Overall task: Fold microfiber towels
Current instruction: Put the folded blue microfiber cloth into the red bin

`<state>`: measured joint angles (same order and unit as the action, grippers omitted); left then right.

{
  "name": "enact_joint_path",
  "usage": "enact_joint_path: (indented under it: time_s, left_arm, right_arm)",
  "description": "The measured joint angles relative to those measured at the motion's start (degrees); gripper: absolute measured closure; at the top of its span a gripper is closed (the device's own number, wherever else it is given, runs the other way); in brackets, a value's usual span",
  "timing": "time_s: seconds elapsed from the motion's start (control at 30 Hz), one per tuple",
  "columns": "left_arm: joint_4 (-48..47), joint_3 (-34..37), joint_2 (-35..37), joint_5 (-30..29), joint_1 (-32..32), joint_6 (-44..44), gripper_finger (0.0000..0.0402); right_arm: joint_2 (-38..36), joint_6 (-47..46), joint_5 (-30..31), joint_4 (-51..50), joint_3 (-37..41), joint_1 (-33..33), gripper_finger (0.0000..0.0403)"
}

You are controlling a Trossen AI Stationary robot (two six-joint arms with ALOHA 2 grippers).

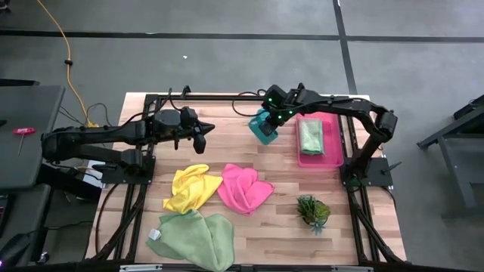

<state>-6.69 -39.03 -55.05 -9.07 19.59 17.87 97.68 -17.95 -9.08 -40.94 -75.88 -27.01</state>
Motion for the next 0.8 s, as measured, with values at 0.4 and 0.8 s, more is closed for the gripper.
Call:
enact_joint_path:
  time_s: [0.4,0.8]
  left_arm:
    - [-1.28,0.00,-0.02,0.02,-0.17,-0.02,0.0401]
    - [-1.25,0.00,-0.02,-0.01,-0.09,-0.04,0.0401]
  right_arm:
    - [-15.09,4.09,7.73,-17.45,-0.02,-6.18,0.0403]
    - [-45.52,-7.93,10.38,-21.77,21.75,-14.12,0.0403]
